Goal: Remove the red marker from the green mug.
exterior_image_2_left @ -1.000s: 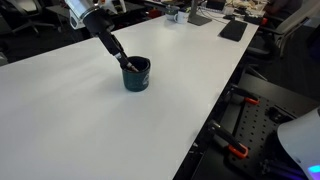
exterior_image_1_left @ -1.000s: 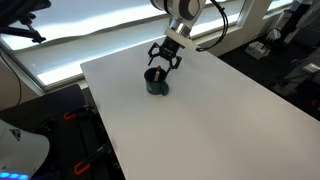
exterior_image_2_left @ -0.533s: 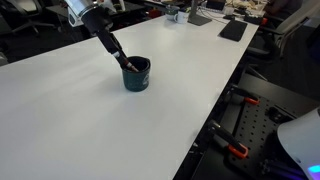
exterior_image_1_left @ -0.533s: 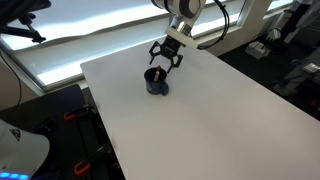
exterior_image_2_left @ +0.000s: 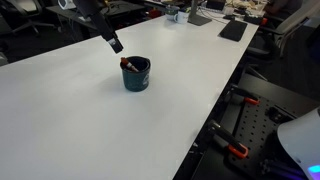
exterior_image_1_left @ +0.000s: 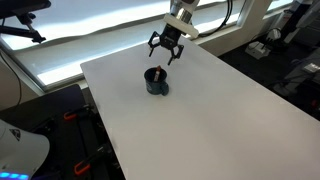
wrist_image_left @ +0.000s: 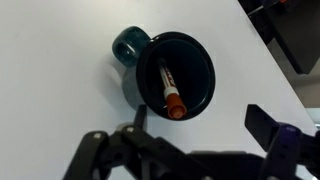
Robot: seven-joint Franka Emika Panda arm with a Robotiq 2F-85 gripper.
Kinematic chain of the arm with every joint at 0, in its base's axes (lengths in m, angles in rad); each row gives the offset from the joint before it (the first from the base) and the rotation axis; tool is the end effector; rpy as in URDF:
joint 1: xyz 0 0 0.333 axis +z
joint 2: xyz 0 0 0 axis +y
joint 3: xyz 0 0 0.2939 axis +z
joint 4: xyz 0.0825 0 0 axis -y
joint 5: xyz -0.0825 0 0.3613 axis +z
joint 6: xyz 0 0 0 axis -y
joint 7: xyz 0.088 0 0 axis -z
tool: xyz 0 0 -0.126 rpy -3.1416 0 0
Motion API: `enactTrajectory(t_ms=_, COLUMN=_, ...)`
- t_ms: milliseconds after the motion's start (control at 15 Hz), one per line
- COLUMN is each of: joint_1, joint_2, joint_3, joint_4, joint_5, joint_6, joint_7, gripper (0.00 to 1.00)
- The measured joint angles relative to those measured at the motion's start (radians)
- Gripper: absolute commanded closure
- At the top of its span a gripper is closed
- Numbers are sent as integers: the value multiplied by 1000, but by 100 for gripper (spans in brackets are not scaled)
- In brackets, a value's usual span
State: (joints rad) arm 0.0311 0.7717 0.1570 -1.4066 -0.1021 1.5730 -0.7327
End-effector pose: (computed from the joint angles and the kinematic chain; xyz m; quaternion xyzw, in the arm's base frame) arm 0.6031 0.0895 0.1976 -0.8519 -0.4339 0.2798 0.0884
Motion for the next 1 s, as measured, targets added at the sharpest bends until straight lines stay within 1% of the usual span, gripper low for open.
enactTrajectory(t_ms=667, joint_1=-7, joint_2=33, joint_3=-4, joint_4=-4, joint_5=1, joint_6=1, joint_7=5, gripper=0)
enactTrajectory(t_ms=733, joint_1=-7, joint_2=33, joint_3=-4, joint_4=-3, joint_5=1, joint_6=1, joint_7=5, gripper=25)
enactTrajectory(t_ms=800, joint_1=-7, joint_2=33, joint_3=-4, joint_4=-2, joint_5=1, joint_6=1, joint_7=5, gripper=26)
enactTrajectory(t_ms=867, joint_1=-7, joint_2=33, joint_3=-4, joint_4=-2, joint_5=1, joint_6=1, joint_7=5, gripper=33)
enactTrajectory(t_ms=1000, joint_1=-7, joint_2=38, joint_3=-4, joint_4=-2, joint_5=1, joint_6=1, joint_7=5, gripper=51)
